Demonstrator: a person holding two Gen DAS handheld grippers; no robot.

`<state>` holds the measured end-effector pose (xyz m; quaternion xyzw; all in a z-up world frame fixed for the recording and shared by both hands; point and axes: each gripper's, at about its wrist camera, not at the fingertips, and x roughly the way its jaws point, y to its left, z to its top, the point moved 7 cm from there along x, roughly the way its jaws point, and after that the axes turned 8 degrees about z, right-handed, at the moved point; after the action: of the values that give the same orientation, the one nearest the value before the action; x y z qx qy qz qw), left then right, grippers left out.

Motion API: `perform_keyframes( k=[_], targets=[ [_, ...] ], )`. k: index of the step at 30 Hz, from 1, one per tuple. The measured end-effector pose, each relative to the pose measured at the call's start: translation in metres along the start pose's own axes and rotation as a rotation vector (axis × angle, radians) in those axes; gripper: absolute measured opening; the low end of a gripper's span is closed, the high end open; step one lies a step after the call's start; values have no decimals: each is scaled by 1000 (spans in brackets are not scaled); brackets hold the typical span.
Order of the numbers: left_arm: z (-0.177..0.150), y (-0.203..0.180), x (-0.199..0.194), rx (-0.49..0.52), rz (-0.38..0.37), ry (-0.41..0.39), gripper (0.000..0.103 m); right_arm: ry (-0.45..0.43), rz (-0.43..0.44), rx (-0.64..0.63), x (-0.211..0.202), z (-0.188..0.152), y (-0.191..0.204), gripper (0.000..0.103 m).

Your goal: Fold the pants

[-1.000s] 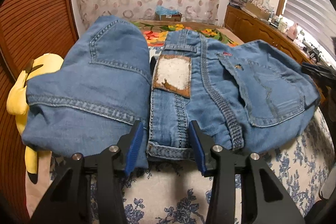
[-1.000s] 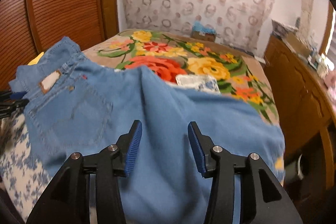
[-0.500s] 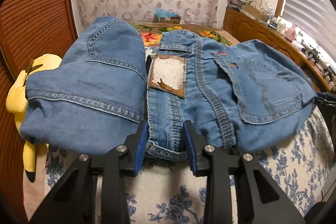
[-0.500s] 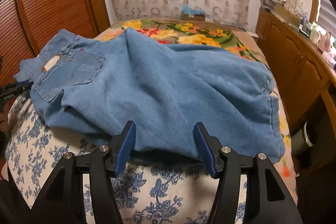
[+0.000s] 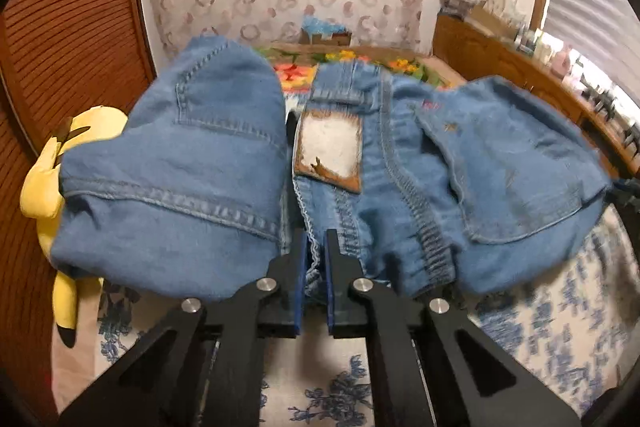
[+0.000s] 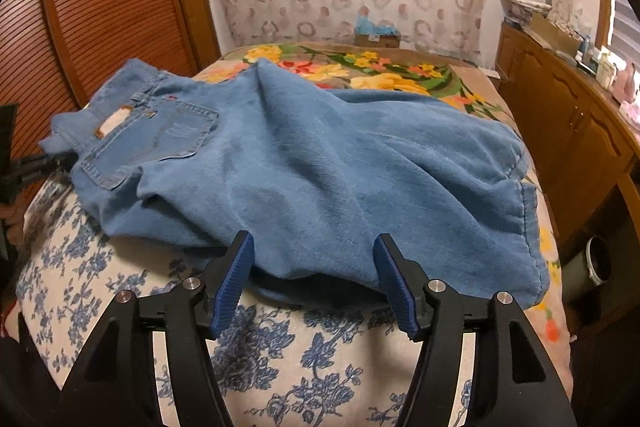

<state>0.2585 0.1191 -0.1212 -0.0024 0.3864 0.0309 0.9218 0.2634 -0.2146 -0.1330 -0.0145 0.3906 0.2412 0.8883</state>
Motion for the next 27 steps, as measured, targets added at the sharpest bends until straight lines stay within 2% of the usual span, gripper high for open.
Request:
perform_keyframes(
  k=[4, 11, 17, 21, 23, 27],
  targets=[
    [13, -1, -24, 21, -8, -49, 1, 5, 11, -25, 0, -4, 7, 66],
    [39, 11, -80, 11, 25, -178, 0, 9, -6, -41, 7, -1, 8, 66],
    [45, 45, -128, -54, 77, -277, 0, -40, -4, -28, -13, 6, 6, 66],
    [34, 80, -135, -87, 144, -267, 0, -69, 7, -13, -31, 6, 5, 66],
    [25, 96, -132, -123, 134, -236, 0, -76, 4, -9, -36, 5, 5, 66],
    [6, 88, -120, -71, 121, -166, 0, -85, -10, 1, -41, 5, 2, 66]
  ],
)
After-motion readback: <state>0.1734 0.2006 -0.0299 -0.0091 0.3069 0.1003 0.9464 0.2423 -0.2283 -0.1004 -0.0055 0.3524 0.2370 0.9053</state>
